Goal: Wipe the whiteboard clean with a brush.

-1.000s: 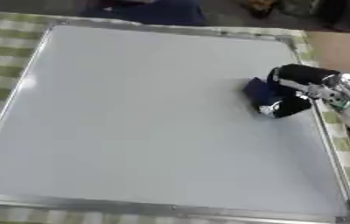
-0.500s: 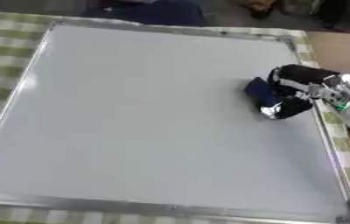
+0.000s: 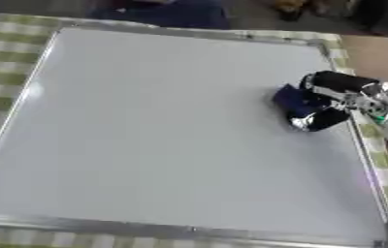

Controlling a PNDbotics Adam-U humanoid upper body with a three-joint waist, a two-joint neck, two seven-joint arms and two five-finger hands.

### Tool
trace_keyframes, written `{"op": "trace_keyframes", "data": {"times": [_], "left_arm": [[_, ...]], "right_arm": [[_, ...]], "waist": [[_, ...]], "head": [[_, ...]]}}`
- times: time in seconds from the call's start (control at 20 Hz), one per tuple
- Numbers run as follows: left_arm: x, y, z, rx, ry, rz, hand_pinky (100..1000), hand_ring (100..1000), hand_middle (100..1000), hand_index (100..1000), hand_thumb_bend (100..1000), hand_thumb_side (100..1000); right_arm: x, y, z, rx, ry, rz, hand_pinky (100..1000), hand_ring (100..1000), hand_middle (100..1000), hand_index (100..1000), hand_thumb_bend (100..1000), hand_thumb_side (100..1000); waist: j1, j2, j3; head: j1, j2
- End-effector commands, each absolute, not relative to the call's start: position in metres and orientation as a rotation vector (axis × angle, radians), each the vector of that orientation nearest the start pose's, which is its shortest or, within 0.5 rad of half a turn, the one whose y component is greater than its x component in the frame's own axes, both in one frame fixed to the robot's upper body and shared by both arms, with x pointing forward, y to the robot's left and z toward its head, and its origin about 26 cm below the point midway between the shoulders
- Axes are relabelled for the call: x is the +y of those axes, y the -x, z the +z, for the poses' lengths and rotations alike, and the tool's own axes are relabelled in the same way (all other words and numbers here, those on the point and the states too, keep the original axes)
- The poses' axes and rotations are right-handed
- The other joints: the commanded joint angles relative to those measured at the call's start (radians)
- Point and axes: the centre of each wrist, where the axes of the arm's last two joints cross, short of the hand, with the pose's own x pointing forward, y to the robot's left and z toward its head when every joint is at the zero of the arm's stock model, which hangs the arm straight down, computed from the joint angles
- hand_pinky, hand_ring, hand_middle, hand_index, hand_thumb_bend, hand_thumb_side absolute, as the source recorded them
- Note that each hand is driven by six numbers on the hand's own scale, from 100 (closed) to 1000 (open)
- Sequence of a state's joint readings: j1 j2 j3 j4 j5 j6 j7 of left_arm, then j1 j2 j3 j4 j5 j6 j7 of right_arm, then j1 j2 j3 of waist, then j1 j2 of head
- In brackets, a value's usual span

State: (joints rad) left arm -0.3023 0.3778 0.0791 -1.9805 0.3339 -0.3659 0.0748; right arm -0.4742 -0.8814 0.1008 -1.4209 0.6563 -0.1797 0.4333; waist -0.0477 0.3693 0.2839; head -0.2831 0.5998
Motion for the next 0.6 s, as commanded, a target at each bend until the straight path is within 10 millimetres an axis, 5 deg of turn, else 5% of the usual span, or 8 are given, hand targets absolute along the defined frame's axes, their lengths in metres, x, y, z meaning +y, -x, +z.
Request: {"op": "trace_keyframes", "data": {"times": [0.05, 0.6], "left_arm": [[0.2897, -0.2984, 0.2194, -2.669, 0.115, -0.098, 537, 634, 585, 535, 112, 1000], [0.2892, -0.2985, 0.2191, -2.668, 0.117, -0.101, 536, 633, 585, 535, 109, 1000]], "right_arm": [[-0.4234, -0.3599, 0.2263, -1.227, 1.048, 1.516, 273, 359, 162, 137, 100, 485], [-0.4301, -0.3585, 0.2238, -1.244, 1.060, 1.507, 275, 353, 169, 188, 100, 507]], "waist": [[0.005, -0.014, 0.001], [0.008, -0.010, 0.000]], "head": [[0.004, -0.018], [0.005, -0.023]]}}
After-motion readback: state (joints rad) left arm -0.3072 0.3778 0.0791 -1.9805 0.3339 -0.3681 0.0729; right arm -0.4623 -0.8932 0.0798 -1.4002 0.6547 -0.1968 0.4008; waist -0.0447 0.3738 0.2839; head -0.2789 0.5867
